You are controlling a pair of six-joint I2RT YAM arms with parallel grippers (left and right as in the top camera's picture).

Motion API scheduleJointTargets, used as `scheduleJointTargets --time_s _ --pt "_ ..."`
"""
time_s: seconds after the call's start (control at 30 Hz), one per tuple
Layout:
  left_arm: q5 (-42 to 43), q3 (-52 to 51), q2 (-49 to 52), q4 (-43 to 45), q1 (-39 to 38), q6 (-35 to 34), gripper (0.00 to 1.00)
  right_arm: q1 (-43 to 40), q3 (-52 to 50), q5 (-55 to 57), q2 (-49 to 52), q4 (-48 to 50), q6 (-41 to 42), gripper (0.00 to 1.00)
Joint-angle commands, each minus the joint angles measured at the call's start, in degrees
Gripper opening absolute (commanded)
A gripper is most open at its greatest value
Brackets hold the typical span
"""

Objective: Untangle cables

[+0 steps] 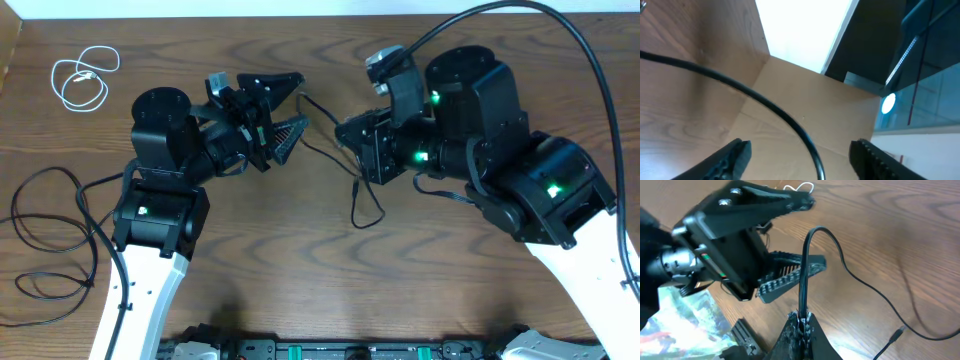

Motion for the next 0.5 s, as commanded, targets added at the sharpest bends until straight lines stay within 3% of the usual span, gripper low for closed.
scheduleJointTargets --time_s 0.0,0.47 --pt "1.53 1.03 -0.33 0.37 0.13 -3.80 0.63 1.38 0.17 -0.61 0.55 0.28 -2.62 0.01" --pt "2.45 1.03 -0.31 0.68 0.13 -4.87 0.50 1.92 0.17 -0.42 2.64 2.14 -2.58 0.01"
